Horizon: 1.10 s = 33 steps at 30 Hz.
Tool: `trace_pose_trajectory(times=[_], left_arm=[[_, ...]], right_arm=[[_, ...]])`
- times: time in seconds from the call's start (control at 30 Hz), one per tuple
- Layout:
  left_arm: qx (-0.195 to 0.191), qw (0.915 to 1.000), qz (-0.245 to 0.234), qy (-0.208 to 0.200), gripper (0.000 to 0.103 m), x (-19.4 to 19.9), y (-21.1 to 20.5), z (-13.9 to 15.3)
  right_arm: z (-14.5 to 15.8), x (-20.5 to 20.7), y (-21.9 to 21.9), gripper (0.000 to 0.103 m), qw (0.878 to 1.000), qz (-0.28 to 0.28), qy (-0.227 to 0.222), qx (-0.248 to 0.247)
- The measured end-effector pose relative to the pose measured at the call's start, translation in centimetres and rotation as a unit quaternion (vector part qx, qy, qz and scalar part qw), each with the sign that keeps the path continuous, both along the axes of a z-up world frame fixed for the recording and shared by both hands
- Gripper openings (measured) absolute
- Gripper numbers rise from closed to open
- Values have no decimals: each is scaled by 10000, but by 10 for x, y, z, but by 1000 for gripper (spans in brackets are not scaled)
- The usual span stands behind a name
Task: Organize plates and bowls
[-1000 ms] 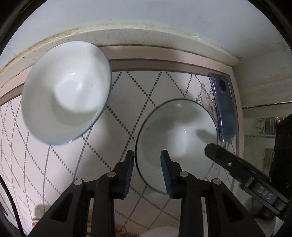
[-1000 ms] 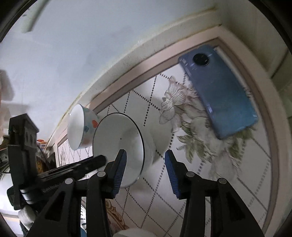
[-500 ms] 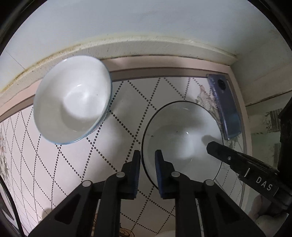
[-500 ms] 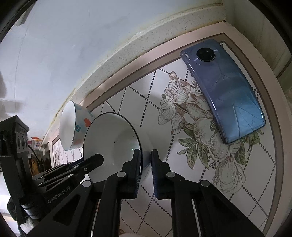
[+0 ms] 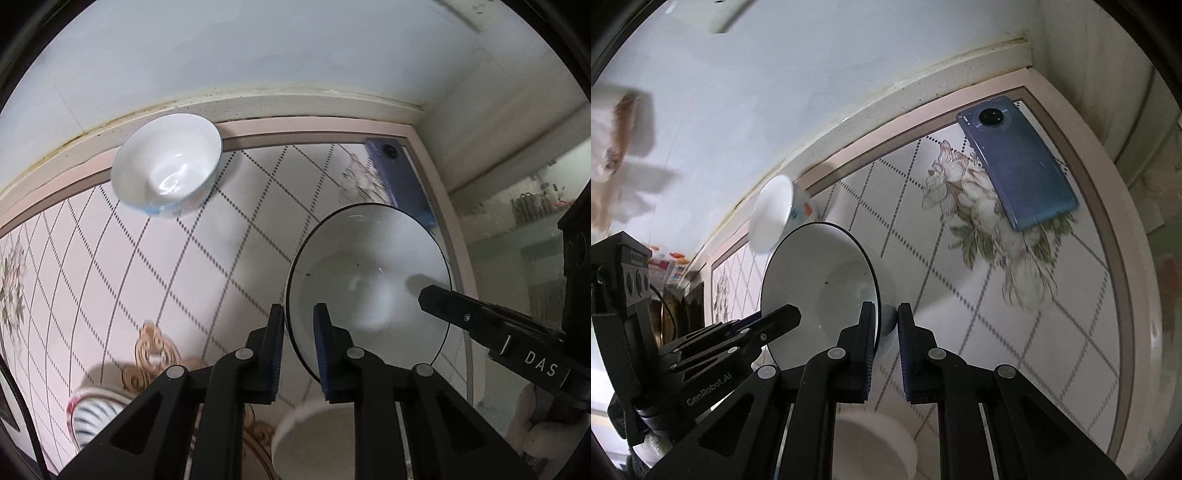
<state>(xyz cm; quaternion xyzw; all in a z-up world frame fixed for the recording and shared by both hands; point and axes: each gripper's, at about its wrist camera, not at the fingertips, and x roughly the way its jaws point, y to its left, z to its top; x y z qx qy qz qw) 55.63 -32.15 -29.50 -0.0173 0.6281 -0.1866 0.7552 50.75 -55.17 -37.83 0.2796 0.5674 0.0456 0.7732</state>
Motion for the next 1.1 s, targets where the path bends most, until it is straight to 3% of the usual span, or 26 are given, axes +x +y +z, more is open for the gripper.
trace_pose_trajectory(times=[0.37,0.73,1.1], left_arm=[[-252,9995,-169,114,14,-73,24,22],[-5,9991,-268,326,14,-108,34,-8],[173,9985,-298,426,14,-111,29,-32]], right_arm=[[29,-85,23,14,10000,59,-43,35],[-10,-130,46,14,9988,114,412,239],[-37,-136,50,14,9977,81,611,275]])
